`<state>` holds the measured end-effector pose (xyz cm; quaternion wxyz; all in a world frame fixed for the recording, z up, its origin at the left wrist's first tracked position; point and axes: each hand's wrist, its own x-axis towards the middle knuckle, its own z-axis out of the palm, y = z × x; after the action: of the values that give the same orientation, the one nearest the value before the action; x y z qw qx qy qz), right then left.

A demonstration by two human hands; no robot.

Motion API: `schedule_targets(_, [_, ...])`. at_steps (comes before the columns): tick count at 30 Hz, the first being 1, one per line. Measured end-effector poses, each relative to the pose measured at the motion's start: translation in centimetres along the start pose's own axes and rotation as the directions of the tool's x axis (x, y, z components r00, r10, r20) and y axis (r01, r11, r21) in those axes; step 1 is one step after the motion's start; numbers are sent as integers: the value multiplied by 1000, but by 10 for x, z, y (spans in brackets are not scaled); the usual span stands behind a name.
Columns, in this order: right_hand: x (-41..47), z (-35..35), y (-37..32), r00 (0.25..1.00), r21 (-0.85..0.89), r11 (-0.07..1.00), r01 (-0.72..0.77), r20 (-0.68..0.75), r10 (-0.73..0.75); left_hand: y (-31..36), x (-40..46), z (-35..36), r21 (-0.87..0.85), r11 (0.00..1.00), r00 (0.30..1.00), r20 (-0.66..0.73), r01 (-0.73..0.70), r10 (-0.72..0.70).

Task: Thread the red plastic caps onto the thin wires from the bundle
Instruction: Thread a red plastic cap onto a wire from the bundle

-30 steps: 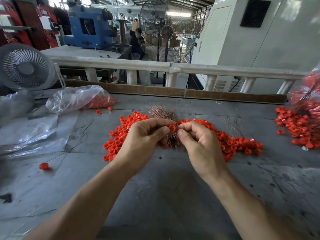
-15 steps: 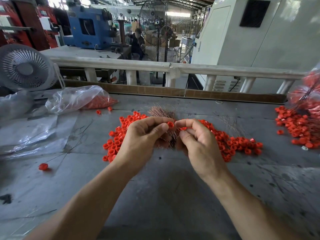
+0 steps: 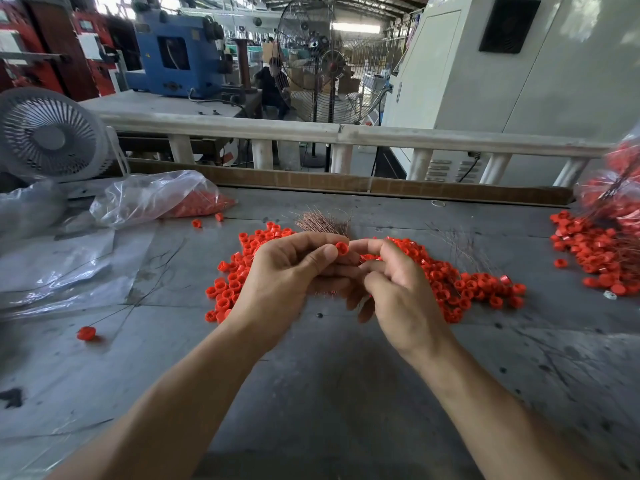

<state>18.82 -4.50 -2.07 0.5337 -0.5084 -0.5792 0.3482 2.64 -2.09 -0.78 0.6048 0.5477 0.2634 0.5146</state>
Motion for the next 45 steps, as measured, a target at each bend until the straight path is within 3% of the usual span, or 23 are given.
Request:
schedule_targets(4, [3, -8, 2, 982, -250, 968, 3, -184, -50, -1, 1, 0, 16, 1000, 1000, -22, 1, -1])
schedule_targets(9, [10, -30, 0, 927, -606, 788, -110, -348, -138, -1, 1, -1, 40, 999, 1000, -28, 2, -1])
schedule_targets(12, [13, -40, 3, 947, -696, 698, -171, -312, -79, 0, 0, -1, 32, 999, 1000, -26, 0, 1])
schedule_targets(23, [11, -33, 9, 992, -786, 605, -128, -110, 68, 0, 0, 2, 63, 998, 999, -38, 9, -6])
schedule_targets(29, [11, -30, 9, 997, -831, 552, -70, -80, 6, 1, -1, 2, 70, 997, 999, -35, 23, -20])
schedule_targets(34, [10, -25, 9, 992, -896, 444, 29, -28, -121, 1, -2, 2, 74, 997, 999, -46, 22, -19])
schedule_targets(37, [11, -25, 9, 988, -860, 509, 11, -68, -136, 1, -1, 2, 81, 996, 998, -53, 23, -19])
schedule_targets(41, [10, -29, -2, 964, -613, 790, -13, -217, -152, 0, -1, 2, 80, 996, 998, -54, 29, -25])
schedule_targets(45, [7, -26, -8, 966, -627, 778, -42, -225, -129, -1, 0, 2, 87, 996, 998, -48, 31, -27])
